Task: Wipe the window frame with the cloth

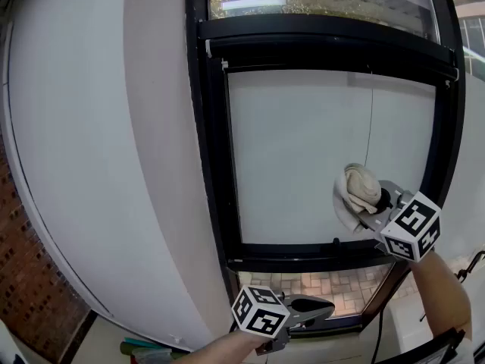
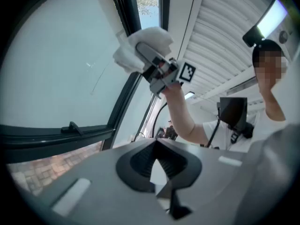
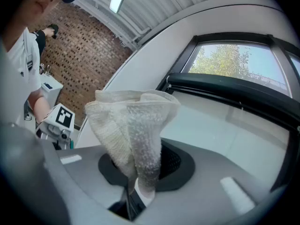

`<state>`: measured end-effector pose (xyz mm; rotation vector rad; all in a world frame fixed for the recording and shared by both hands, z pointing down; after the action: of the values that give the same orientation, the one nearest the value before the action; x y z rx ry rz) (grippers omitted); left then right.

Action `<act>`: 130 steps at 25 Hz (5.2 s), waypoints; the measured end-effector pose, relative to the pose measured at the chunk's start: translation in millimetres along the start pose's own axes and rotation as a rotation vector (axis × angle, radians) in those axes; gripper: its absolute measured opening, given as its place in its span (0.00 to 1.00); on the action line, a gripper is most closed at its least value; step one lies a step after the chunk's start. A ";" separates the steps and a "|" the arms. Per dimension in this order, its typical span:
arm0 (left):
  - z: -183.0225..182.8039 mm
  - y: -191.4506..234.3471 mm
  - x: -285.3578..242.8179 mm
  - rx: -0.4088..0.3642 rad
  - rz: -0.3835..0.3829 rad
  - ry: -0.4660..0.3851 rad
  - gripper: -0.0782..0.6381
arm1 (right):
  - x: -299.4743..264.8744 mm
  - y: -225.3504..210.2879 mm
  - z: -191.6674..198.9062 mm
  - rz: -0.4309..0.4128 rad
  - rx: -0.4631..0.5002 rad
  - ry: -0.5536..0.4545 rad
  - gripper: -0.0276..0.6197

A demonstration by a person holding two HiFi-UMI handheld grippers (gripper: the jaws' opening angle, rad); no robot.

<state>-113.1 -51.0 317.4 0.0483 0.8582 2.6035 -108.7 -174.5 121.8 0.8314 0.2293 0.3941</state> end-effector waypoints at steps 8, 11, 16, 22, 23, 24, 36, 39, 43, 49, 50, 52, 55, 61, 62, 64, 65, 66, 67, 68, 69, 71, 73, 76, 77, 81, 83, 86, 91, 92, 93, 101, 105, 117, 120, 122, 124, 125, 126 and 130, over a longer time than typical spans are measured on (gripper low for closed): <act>-22.6 1.4 30.2 -0.078 -0.005 0.036 0.14 | -154.2 -75.8 -137.2 -0.046 -0.076 -0.163 0.16; -30.0 -4.3 30.3 -0.091 0.011 0.018 0.14 | -208.3 -124.4 -183.2 -0.004 -0.054 -0.177 0.16; -33.8 2.4 6.8 -0.076 0.017 0.004 0.14 | -213.6 -196.3 -163.4 0.058 -0.066 -0.120 0.16; -43.5 3.4 -39.3 -0.084 0.046 0.017 0.14 | -113.9 -297.2 -77.0 0.177 -0.140 -0.063 0.16; -43.7 1.3 -49.5 -0.085 0.060 0.022 0.14 | -94.0 -310.3 -61.8 0.190 -0.148 -0.049 0.16; -43.6 -0.4 -60.8 -0.087 0.073 0.028 0.14 | -73.6 -322.9 -46.4 0.205 -0.155 -0.033 0.16; -47.9 15.0 -168.1 -0.092 0.122 0.043 0.14 | 122.9 -448.1 111.5 0.388 -0.162 0.185 0.16; -45.1 20.2 -189.0 -0.075 0.119 0.069 0.14 | 167.0 -478.9 147.8 0.474 -0.086 0.318 0.16; -47.3 28.7 -205.6 -0.057 0.108 0.077 0.14 | 219.3 -501.4 146.4 0.747 0.421 0.579 0.16; -43.9 36.3 -217.6 -0.053 0.108 0.052 0.14 | 201.5 -477.8 170.4 0.750 0.939 0.821 0.16; -43.7 37.0 -217.7 -0.051 0.106 0.052 0.14 | 199.5 -475.2 178.8 0.734 0.931 0.825 0.16; -44.4 38.3 -215.6 -0.047 0.099 0.058 0.14 | 197.1 -469.5 193.2 0.709 0.910 0.831 0.16; -42.6 30.4 -212.2 -0.034 0.102 0.100 0.14 | 191.9 -452.9 221.4 0.666 0.896 0.852 0.16; -34.3 29.3 -202.2 -0.017 0.144 0.112 0.14 | 187.8 -414.5 257.2 0.620 0.864 0.875 0.16; -33.2 29.0 -200.2 -0.016 0.150 0.112 0.14 | 186.8 -407.1 264.6 0.612 0.858 0.880 0.16; -31.8 27.9 -195.1 -0.016 0.149 0.119 0.14 | 184.8 -391.8 280.1 0.600 0.843 0.887 0.16; -31.2 26.9 -192.4 -0.016 0.144 0.124 0.14 | 183.8 -384.0 287.3 0.595 0.834 0.889 0.16; -30.2 25.8 -189.8 -0.016 0.139 0.129 0.14 | 183.1 -375.8 294.6 0.592 0.825 0.890 0.16; -28.7 24.6 -187.3 -0.016 0.135 0.134 0.14 | 182.8 -366.9 302.6 0.590 0.816 0.890 0.16; -26.8 23.8 -184.4 -0.015 0.132 0.137 0.14 | 182.8 -357.3 311.0 0.588 0.807 0.891 0.16; -24.3 23.6 -181.3 -0.013 0.132 0.137 0.14 | 182.6 -347.4 319.7 0.587 0.797 0.892 0.16; -19.7 23.9 -174.1 -0.005 0.130 0.136 0.14 | 181.5 -325.5 338.5 0.583 0.773 0.893 0.16; -16.7 24.8 -167.2 0.000 0.121 0.134 0.14 | 180.6 -300.9 360.0 0.580 0.742 0.894 0.16; -16.2 24.5 -158.1 0.011 0.092 0.128 0.14 | 178.0 -266.9 389.1 0.564 0.699 0.899 0.16; -14.7 23.9 -154.8 0.019 0.084 0.126 0.14 | 176.9 -254.1 399.0 0.553 0.686 0.902 0.16; -10.8 23.2 -145.8 0.025 0.072 0.117 0.14 | 172.8 -205.1 440.7 0.522 0.637 0.925 0.16; -10.6 22.3 -143.8 0.022 0.069 0.111 0.14 | 170.6 -182.9 461.3 0.509 0.616 0.936 0.16; -6.5 21.6 -142.3 0.014 0.047 0.115 0.14 | 168.1 -144.1 494.4 0.483 0.560 0.951 0.16; -0.1 21.2 -141.0 0.014 0.007 0.129 0.14 | 166.5 -85.8 543.6 0.436 0.440 0.985 0.16; 1.0 20.3 -140.2 0.019 0.001 0.128 0.14 | 165.4 -74.8 551.7 0.425 0.416 0.990 0.16; 1.9 19.2 -139.6 0.023 -0.005 0.126 0.14 | 164.8 -63.1 560.7 0.412 0.391 0.998 0.16; 2.4 14.7 -133.9 0.023 -0.054 0.115 0.14 | 164.6 -4.1 610.9 0.454 0.046 1.007 0.16; -2.0 17.8 -127.2 0.012 -0.057 0.103 0.14 | 160.6 3.5 616.7 0.566 -0.213 0.975 0.16; -5.1 27.1 -106.1 0.019 -0.055 0.087 0.14 | 147.5 37.6 629.5 0.639 -0.489 0.965 0.16; -8.0 26.2 -100.3 0.005 -0.046 0.086 0.14 | 136.8 46.0 622.6 0.650 -0.555 0.943 0.16; -10.0 23.0 -96.3 -0.011 -0.034 0.094 0.14 | 128.3 53.1 612.7 0.657 -0.581 0.928 0.16; -11.6 18.9 -89.6 -0.026 -0.023 0.102 0.14 | 117.7 64.4 601.9 0.659 -0.613 0.911 0.16; -12.4 17.0 -85.1 -0.032 -0.019 0.102 0.14 | 109.5 71.4 596.4 0.657 -0.632 0.900 0.16; -12.8 15.3 -80.4 -0.037 -0.016 0.101 0.14 | 100.2 78.0 590.7 0.656 -0.649 0.887 0.16; -10.2 10.4 -61.2 -0.048 -0.005 0.101 0.14 | 65.9 99.8 568.0 0.656 -0.711 0.852 0.16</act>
<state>-62.1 -87.6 320.6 -0.0994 0.8285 2.6394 123.8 -466.6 566.2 -0.0359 0.5613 1.3576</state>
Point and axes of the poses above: the fingertips, and each gripper's own axes: x backward along the fingers, y to its left, z out of its underside, the point moved 3 cm from there along x, backward along the fingers, and after that the axes turned 14 degrees about x, right-handed, at the moved point
